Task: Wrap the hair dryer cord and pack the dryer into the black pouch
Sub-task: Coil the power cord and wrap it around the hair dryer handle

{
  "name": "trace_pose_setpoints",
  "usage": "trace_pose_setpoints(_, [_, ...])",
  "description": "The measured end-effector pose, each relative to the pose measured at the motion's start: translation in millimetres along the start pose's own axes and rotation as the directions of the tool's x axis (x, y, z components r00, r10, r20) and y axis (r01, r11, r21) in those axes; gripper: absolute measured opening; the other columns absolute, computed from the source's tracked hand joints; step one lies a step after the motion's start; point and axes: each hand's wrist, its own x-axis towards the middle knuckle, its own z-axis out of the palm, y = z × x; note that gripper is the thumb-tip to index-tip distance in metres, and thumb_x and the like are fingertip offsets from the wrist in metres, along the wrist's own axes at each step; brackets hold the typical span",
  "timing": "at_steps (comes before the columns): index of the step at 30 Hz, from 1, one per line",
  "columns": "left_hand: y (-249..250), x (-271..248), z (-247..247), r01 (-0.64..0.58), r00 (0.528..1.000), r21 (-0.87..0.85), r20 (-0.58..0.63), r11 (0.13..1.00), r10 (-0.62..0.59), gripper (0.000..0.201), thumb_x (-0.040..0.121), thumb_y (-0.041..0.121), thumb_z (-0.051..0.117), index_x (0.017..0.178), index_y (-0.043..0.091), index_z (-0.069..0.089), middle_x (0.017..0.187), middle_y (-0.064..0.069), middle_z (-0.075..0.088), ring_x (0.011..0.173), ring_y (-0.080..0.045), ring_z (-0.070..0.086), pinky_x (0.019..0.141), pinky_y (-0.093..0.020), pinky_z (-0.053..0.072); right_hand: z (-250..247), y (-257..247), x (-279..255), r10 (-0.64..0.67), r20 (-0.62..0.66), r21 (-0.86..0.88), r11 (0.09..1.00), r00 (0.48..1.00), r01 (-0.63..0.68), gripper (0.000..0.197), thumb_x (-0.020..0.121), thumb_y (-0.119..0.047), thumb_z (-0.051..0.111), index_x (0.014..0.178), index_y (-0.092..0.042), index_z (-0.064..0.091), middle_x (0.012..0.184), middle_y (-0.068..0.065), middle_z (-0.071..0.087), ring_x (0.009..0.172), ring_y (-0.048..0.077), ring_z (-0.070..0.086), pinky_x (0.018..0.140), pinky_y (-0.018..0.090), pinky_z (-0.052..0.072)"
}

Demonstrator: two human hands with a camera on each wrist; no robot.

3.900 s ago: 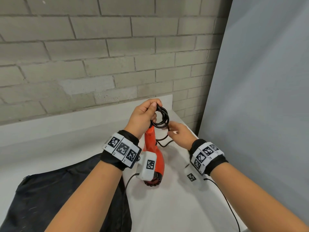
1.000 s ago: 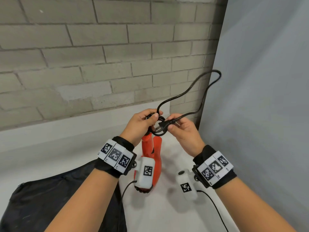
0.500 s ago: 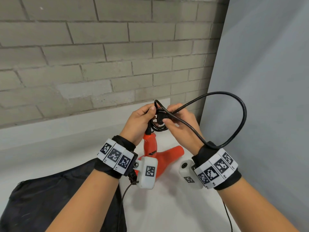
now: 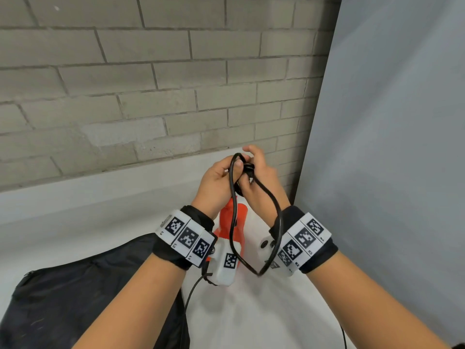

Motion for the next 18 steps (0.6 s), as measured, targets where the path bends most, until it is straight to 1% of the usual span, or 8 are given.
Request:
trace_pose_setpoints(2, [-1, 0, 1, -0.028, 0.999, 0.041, -0.017, 0.999, 0.029, 0.022, 0.092, 0.021, 0.045, 0.107, 0.016, 0.061, 0.092, -0.004, 0.064, 0.085, -0.014, 0.061, 0.071, -0.022, 0.053, 0, 2, 3, 0.030, 0.034, -0.036, 0.999, 0.999, -0.029, 0.037, 0.087, -0.001, 0.042, 0.123, -0.013, 0.040, 0.082, 0.002, 0.059, 0.070, 0.018, 0.059, 0.066, 0.031, 0.051])
trace_pose_setpoints(4, [-2, 0, 2, -0.041, 0.999, 0.043, -0.033, 0.998, 0.043, 0.023, 0.093, 0.017, 0.045, 0.110, 0.012, 0.060, 0.090, -0.001, 0.063, 0.079, -0.002, 0.062, 0.062, -0.012, 0.051, -1, 5, 4, 0.026, 0.041, -0.092, 0.995, 0.999, -0.022, 0.030, 0.088, -0.002, 0.041, 0.115, -0.013, 0.044, 0.080, 0.003, 0.060, 0.071, 0.021, 0.060, 0.064, 0.033, 0.052])
trace_pose_setpoints(6, [-3, 0, 1, -0.046, 0.998, 0.028, -0.038, 0.999, 0.047, 0.022, 0.093, 0.016, 0.044, 0.107, 0.008, 0.058, 0.083, 0.002, 0.060, 0.068, 0.007, 0.060, 0.059, -0.008, 0.048, -2, 7, 6, 0.025, 0.093, -0.066, 0.998, 0.995, -0.019, 0.031, 0.086, 0.001, 0.043, 0.114, -0.013, 0.046, 0.078, -0.002, 0.058, 0.072, 0.016, 0.059, 0.064, 0.023, 0.050])
trace_pose_setpoints(9, [-3, 3, -4, -0.025, 0.999, -0.009, -0.046, 1.000, 0.025, 0.016, 0.094, 0.017, 0.041, 0.096, 0.013, 0.057, 0.075, 0.000, 0.057, 0.055, 0.003, 0.056, 0.055, -0.010, 0.045, -10, 14, 3, 0.043, 0.230, 0.115, 0.991, 0.972, -0.071, 0.047, 0.080, 0.007, 0.052, 0.121, -0.014, 0.044, 0.085, -0.010, 0.055, 0.078, 0.001, 0.055, 0.070, 0.010, 0.046])
trace_pose_setpoints(11, [-3, 4, -8, -0.007, 0.999, -0.028, -0.041, 1.000, 0.005, 0.018, 0.095, 0.019, 0.040, 0.089, 0.019, 0.057, 0.071, -0.002, 0.054, 0.048, -0.001, 0.050, 0.051, -0.012, 0.043, -16, 25, -4, 0.037, 0.344, 0.131, 0.987, 0.938, -0.087, 0.057, 0.074, 0.008, 0.057, 0.125, -0.013, 0.042, 0.101, -0.005, 0.054, 0.088, 0.006, 0.054, 0.072, 0.015, 0.047])
trace_pose_setpoints(13, [-4, 4, -11, 0.012, 0.999, -0.064, -0.048, 0.998, -0.015, 0.020, 0.095, 0.020, 0.039, 0.087, 0.021, 0.057, 0.072, -0.002, 0.053, 0.045, -0.001, 0.047, 0.048, -0.012, 0.041, -18, 41, -11, 0.084, 0.378, 0.042, 0.993, 0.922, -0.107, 0.049, 0.076, 0.005, 0.057, 0.121, -0.012, 0.046, 0.105, 0.000, 0.051, 0.085, 0.014, 0.051, 0.070, 0.022, 0.047])
trace_pose_setpoints(16, [-5, 4, -13, 0.013, 0.997, -0.122, -0.080, 0.992, -0.023, 0.022, 0.096, 0.019, 0.038, 0.088, 0.019, 0.058, 0.072, -0.004, 0.051, 0.042, -0.001, 0.044, 0.046, -0.014, 0.039, -19, 75, -19, 0.243, 0.253, -0.189, 0.962, 0.937, -0.198, 0.009, 0.092, -0.011, 0.047, 0.096, -0.011, 0.055, 0.086, 0.004, 0.055, 0.074, 0.017, 0.049, 0.065, 0.020, 0.040])
trace_pose_setpoints(18, [-6, 5, -16, 0.001, 0.995, -0.122, -0.095, 0.993, -0.013, 0.022, 0.096, 0.020, 0.037, 0.090, 0.018, 0.059, 0.072, -0.004, 0.051, 0.042, -0.002, 0.044, 0.053, -0.020, 0.040, -21, 102, -25, 0.441, 0.272, -0.397, 0.861, 0.855, -0.318, 0.015, 0.095, -0.018, 0.042, 0.086, -0.012, 0.053, 0.084, 0.010, 0.055, 0.081, 0.026, 0.052, 0.070, 0.029, 0.040])
